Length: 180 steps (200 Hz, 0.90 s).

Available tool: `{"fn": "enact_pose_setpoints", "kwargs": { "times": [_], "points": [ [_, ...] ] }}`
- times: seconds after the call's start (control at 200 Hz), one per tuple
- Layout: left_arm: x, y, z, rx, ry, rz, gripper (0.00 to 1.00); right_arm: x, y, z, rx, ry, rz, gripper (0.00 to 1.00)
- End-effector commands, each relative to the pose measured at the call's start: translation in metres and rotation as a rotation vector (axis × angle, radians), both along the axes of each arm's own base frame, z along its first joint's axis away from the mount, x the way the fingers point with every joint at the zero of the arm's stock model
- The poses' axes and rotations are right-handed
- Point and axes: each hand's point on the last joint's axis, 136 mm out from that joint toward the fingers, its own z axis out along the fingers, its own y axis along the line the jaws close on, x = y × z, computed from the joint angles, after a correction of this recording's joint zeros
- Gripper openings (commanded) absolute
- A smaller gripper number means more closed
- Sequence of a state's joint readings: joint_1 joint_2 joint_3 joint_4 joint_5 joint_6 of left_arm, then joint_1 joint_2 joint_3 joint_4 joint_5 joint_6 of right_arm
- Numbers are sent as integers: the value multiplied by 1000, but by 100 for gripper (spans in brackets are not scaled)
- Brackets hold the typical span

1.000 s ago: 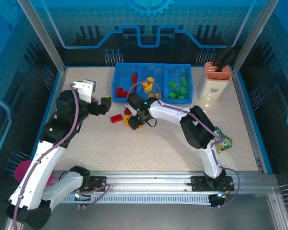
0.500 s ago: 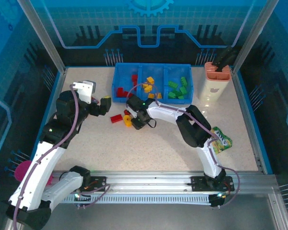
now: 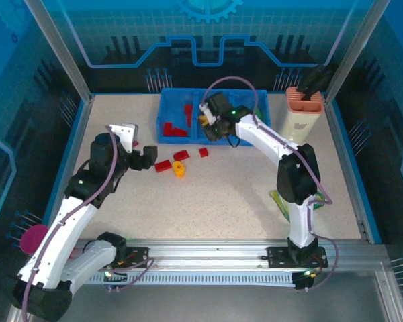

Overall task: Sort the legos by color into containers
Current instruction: Place the lego in the container.

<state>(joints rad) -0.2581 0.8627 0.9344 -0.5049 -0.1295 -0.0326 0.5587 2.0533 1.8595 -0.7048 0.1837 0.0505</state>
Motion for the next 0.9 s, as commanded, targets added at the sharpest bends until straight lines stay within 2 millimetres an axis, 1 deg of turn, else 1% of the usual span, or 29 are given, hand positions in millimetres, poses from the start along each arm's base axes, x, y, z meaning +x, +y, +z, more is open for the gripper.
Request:
{"fn": "enact_pose_setpoints", "kwargs": {
  "times": [0.0,0.11,0.12,0.125,0.14,0.165,0.225,0.28,0.345,0.515,0.57,0.725,0.836,0.896],
  "points": [
    [-4,-8,-9,-72,37,-14,94,34,7,-12,3,-6,21,33],
    [-6,-12,-14,-95,53,-19,94,67,3,-21,19,-13,-10,33],
    [-7,-12,-14,-97,55,-20,94,69,2,-19,24,-17,-14,33],
    [-7,-12,-14,-97,54,-20,94,71,2,-24,19,-10,-15,33],
    [-7,-12,-14,-99,53,-18,94,74,1,-30,16,-2,-21,33],
    [-6,-12,-16,-98,55,-19,94,80,-1,-35,13,0,-31,33],
    [-6,-11,-17,-95,54,-13,94,89,-6,-44,-6,8,-50,33],
    [-6,-11,-19,-92,56,-11,94,94,-10,-49,-19,14,-60,33],
    [-7,-11,-22,-91,59,-13,94,95,-13,-52,-37,11,-64,33],
    [-5,-9,-33,-82,82,6,94,94,-22,-52,-70,3,-71,34],
    [-5,-11,-36,-98,93,1,94,94,-24,-52,-80,2,-70,34],
    [-9,-19,-50,-141,131,-10,94,91,-31,-61,-132,19,-66,37],
    [-12,-25,-58,-155,154,-19,94,89,-34,-63,-159,19,-62,41],
    [-13,-28,-60,-156,158,-23,94,89,-33,-60,-156,16,-57,46]
  ]
}}
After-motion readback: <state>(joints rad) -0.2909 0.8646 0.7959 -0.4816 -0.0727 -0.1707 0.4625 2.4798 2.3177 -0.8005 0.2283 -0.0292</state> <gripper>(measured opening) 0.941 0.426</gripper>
